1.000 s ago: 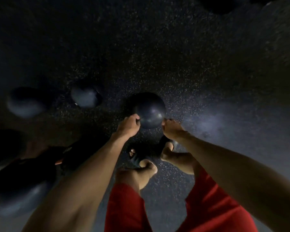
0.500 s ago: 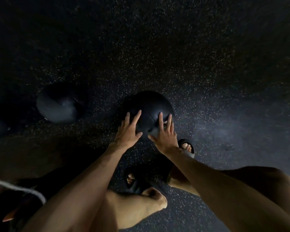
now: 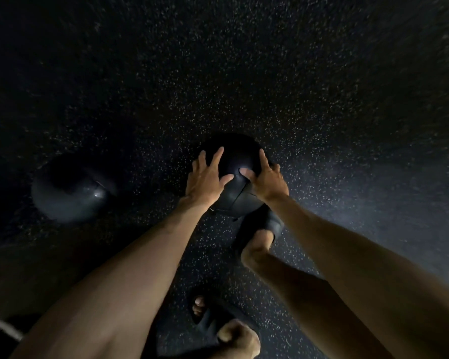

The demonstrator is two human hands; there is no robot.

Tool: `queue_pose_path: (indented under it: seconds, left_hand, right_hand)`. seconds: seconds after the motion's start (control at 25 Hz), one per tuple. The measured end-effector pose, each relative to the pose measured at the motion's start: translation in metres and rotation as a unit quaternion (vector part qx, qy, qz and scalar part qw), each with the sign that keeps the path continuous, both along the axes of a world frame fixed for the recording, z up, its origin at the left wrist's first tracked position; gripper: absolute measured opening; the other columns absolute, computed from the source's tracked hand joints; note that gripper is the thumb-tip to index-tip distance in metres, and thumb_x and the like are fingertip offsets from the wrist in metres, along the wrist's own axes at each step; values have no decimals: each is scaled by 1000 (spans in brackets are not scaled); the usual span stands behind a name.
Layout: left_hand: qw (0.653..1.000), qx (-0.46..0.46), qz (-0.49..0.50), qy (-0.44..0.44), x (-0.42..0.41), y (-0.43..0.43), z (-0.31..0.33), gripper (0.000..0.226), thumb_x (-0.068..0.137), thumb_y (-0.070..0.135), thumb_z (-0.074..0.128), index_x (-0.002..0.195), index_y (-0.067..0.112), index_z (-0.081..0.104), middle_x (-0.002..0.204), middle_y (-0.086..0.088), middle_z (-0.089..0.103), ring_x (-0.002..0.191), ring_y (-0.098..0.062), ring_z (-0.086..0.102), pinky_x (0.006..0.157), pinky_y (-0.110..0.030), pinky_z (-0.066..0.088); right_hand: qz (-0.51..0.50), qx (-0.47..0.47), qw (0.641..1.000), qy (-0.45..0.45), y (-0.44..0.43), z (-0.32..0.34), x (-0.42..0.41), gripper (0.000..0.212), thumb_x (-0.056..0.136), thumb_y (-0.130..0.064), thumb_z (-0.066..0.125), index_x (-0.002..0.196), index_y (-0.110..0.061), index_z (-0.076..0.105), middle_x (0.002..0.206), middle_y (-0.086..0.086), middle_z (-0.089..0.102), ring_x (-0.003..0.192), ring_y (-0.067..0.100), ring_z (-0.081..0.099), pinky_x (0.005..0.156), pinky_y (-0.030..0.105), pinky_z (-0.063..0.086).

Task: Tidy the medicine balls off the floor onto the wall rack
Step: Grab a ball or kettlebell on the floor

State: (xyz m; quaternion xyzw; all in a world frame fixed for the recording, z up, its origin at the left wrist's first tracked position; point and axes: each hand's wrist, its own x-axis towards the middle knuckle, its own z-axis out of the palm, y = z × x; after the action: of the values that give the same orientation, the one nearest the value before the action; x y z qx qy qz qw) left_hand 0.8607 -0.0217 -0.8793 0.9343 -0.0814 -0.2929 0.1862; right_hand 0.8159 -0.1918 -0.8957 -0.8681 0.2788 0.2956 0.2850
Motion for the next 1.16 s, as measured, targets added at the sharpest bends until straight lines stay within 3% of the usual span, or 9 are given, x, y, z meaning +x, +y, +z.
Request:
queue_pose_path:
  seconds: [0.12, 0.24, 0.32, 0.4, 0.48, 0.68, 0.88, 1.04, 1.16]
  left_hand:
    - [998, 4, 64, -16, 33, -18, -4, 72, 94, 62, 49, 155, 33, 23, 153, -13, 28, 137, -33, 32, 101, -49, 43]
    - [994, 24, 102, -26, 71, -44, -11, 72, 90, 68, 49, 149, 29, 35, 146, -13, 39, 134, -32, 36, 101, -52, 42]
    - [992, 42, 122, -9, 102, -65, -14, 73, 87, 70, 52, 145, 26, 40, 145, -13, 42, 134, -33, 37, 104, -54, 39]
    - [989, 52, 139, 20, 129, -80, -15, 73, 87, 69, 54, 144, 25, 41, 145, -13, 43, 136, -33, 36, 106, -56, 35]
    - [990, 45, 133, 26, 144, -86, -16, 67, 91, 64, 53, 143, 24, 42, 144, -13, 43, 135, -32, 37, 107, -55, 34]
    - [996, -70, -22, -47, 146, -74, -15, 72, 92, 56, 55, 152, 24, 32, 153, -15, 31, 140, -33, 31, 110, -53, 39]
    - [986, -86, -143, -18, 178, -74, -15, 96, 84, 55, 69, 158, 37, 11, 164, -16, 4, 151, -34, 10, 116, -56, 34]
    - [993, -42, -105, 21, 224, -97, -14, 92, 81, 65, 66, 156, 44, 16, 161, -14, 16, 146, -33, 20, 108, -57, 40]
    - [999, -22, -6, 27, 268, -123, -18, 82, 81, 68, 63, 149, 34, 36, 145, -13, 40, 134, -34, 37, 102, -51, 46]
  right_hand:
    - [-59, 6, 998, -10, -13, -6, 38, 84, 91, -76, 32, 159, -31, 13, 154, 21, 30, 137, 45, 38, 108, 54, 37]
    - [-37, -5, 993, -109, -17, -7, 45, 73, 98, -65, 31, 156, -22, 20, 155, 18, 28, 141, 41, 33, 110, 54, 37]
    - [45, -21, 982, -185, -18, -6, 32, 74, 98, -65, 34, 157, -24, 16, 162, 15, 17, 149, 36, 20, 117, 53, 30]
    - [94, -26, 976, -193, -25, -8, 28, 83, 95, -70, 39, 160, -28, 7, 167, 12, 4, 154, 31, 4, 121, 49, 18]
    - [89, -10, 981, -173, -38, -9, 46, 86, 93, -73, 40, 160, -33, 3, 168, 11, 1, 155, 29, 0, 121, 51, 19]
    - [39, 29, 994, -93, -69, -5, 123, 83, 89, -80, 32, 157, -42, 4, 164, 14, 13, 148, 36, 21, 112, 56, 36]
    - [-57, 37, 997, -20, -110, -18, 212, 77, 90, -74, 40, 149, -25, 34, 140, 19, 47, 127, 40, 46, 102, 50, 45]
    - [-96, 59, 992, -54, -124, -11, 231, 58, 99, -54, 43, 144, -17, 40, 135, 19, 47, 126, 37, 46, 103, 50, 44]
    - [-49, 23, 988, -144, -118, 4, 216, 62, 101, -52, 42, 150, -16, 33, 147, 17, 36, 135, 34, 38, 109, 49, 40]
